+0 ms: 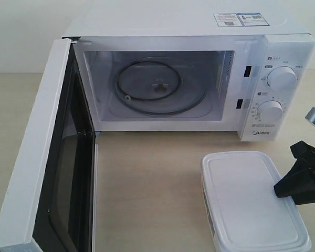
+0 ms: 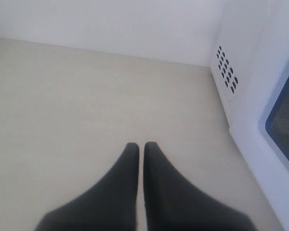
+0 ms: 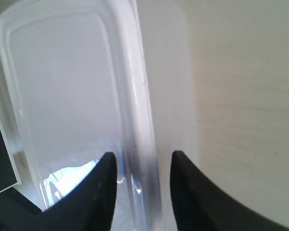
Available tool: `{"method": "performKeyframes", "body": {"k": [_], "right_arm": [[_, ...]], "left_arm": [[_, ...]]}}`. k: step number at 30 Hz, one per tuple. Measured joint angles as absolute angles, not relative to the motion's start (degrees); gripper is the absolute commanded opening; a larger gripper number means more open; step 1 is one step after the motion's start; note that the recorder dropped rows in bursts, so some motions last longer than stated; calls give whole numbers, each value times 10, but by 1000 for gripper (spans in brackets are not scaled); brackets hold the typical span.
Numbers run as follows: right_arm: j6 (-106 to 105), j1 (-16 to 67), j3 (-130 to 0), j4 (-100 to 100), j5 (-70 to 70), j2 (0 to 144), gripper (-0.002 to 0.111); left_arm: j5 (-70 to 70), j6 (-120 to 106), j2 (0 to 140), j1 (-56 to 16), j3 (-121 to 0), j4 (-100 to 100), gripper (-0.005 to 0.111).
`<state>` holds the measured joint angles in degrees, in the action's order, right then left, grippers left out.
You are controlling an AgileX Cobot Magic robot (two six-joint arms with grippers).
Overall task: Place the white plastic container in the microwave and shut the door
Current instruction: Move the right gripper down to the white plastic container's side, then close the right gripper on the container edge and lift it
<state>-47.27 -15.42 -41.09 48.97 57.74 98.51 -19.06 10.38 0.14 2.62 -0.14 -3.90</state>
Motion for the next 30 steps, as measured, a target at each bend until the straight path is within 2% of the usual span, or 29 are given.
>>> {"method": "performKeyframes", "body": {"k": [4,10,17,21,30], "right_arm": [[-473,-154,-411,488,578,985,34],[-465,-154,-411,486,581,985,12],[-465,-154,-411,483,585,985,12],[-465,-154,-411,483,585,985,0],[-466,-154,-409,500,602,985,0]], "left_arm": [[-191,104,1,26,-1,-39,4],[-191,104,1,26,-1,-39,4],[-191,104,1,26,-1,-39,4],[-191,104,1,26,-1,-39,4],[-191,104,1,26,-1,-39,4]]}}
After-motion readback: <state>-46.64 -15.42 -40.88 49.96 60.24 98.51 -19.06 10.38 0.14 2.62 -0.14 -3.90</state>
